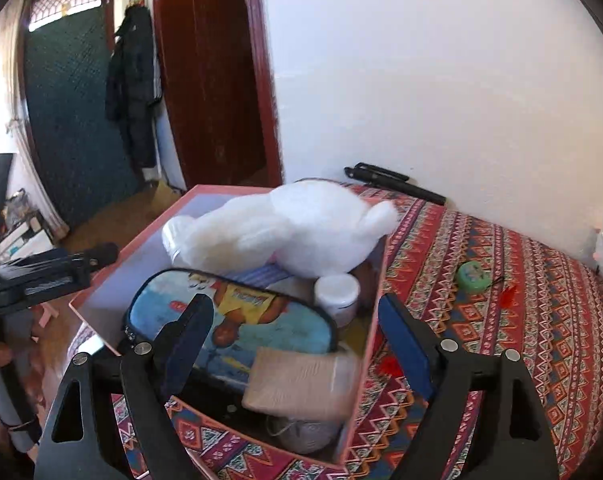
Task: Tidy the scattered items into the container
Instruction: 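Carry the LED bulb and beige card into the pink box and release both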
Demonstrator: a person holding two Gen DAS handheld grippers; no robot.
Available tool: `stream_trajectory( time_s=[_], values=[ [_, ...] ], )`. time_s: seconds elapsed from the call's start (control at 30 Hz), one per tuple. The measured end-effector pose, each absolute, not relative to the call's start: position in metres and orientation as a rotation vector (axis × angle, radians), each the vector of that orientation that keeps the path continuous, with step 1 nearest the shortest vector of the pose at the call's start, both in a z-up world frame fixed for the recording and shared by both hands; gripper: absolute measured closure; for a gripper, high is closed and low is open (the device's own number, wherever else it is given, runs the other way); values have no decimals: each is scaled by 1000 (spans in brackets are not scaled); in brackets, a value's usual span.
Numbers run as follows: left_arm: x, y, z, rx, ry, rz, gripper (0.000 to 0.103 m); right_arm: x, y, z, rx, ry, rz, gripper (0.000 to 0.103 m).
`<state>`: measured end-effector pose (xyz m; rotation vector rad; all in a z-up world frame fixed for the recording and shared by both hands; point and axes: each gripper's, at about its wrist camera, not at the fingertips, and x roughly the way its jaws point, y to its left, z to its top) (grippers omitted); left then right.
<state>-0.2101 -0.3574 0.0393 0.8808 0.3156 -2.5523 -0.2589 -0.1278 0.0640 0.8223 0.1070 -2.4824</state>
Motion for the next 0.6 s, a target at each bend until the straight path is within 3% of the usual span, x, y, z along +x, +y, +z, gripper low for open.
stream_trajectory(
  time_s=[0.37, 0.6],
  values=[
    [-199, -296, 49, 902, 166, -2593, 1, -239, -90, 82, 786, 7, -2564, 8],
    [-168, -268, 51, 871, 157, -2601, 1, -212, -88, 76, 828, 73, -2565, 6]
  ],
)
